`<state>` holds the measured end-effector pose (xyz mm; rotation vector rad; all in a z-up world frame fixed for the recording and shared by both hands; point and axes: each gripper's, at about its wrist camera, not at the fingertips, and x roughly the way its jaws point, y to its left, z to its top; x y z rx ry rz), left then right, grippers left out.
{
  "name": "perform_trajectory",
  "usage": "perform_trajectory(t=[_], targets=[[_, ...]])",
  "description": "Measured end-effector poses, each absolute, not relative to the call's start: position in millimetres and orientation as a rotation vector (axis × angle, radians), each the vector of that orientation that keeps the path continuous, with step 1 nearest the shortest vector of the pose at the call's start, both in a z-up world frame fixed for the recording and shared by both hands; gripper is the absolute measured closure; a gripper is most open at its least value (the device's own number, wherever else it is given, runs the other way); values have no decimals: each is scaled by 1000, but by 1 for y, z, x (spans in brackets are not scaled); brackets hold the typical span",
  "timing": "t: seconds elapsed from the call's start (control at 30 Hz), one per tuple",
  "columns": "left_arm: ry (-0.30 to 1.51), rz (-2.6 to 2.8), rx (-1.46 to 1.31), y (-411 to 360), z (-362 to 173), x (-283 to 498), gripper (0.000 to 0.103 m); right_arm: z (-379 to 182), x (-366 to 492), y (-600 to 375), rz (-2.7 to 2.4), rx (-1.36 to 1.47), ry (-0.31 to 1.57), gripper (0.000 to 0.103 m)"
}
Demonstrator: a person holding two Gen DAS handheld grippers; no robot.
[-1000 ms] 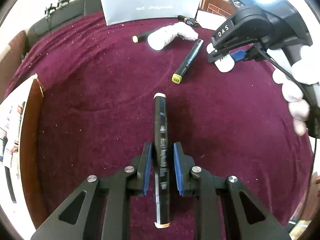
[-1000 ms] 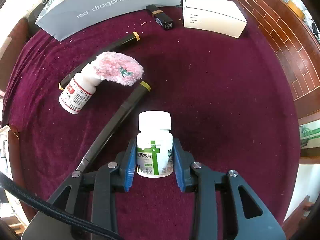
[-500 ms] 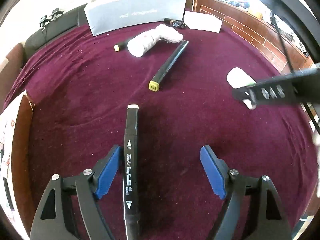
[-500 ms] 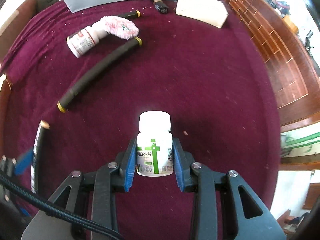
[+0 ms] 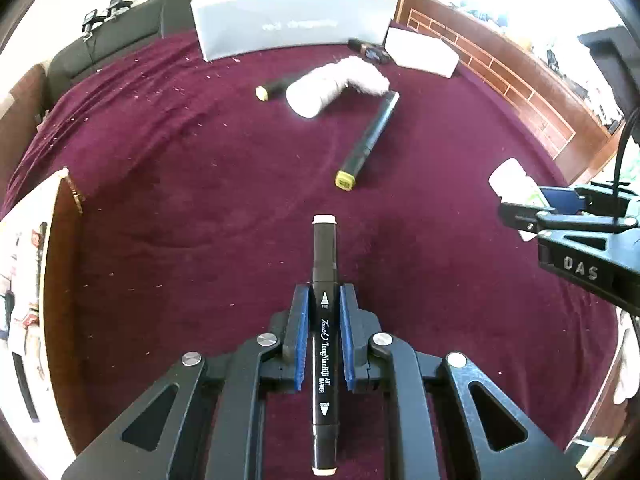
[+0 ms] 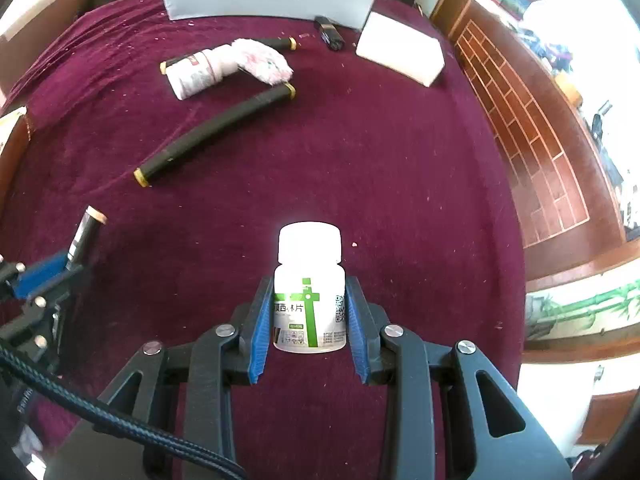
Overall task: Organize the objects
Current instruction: 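Grasp a black marker with the left gripper while the right gripper grasps the white green-label bottle, then carry the marker and bottle into the tray and open both grippers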
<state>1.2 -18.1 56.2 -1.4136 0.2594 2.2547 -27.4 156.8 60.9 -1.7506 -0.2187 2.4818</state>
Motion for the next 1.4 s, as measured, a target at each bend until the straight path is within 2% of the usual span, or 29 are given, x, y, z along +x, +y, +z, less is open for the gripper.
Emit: perform_trajectory(t=[0.57, 0.63, 0.93, 1.4], targets=[[74, 2297, -1383, -60, 83, 14, 91, 68, -14, 126, 2545, -1738, -323, 72], [57, 2302, -1377, -64, 86, 18, 91, 69, -12, 125, 2557, -1749, -295, 72], [-58, 2333, -1314, -97, 111, 31, 91, 92, 0, 134, 2683, -1804, 51, 72], [-292, 2417, -1197, -177, 152, 51, 91, 125, 5, 77, 2855, -1806, 90, 72]])
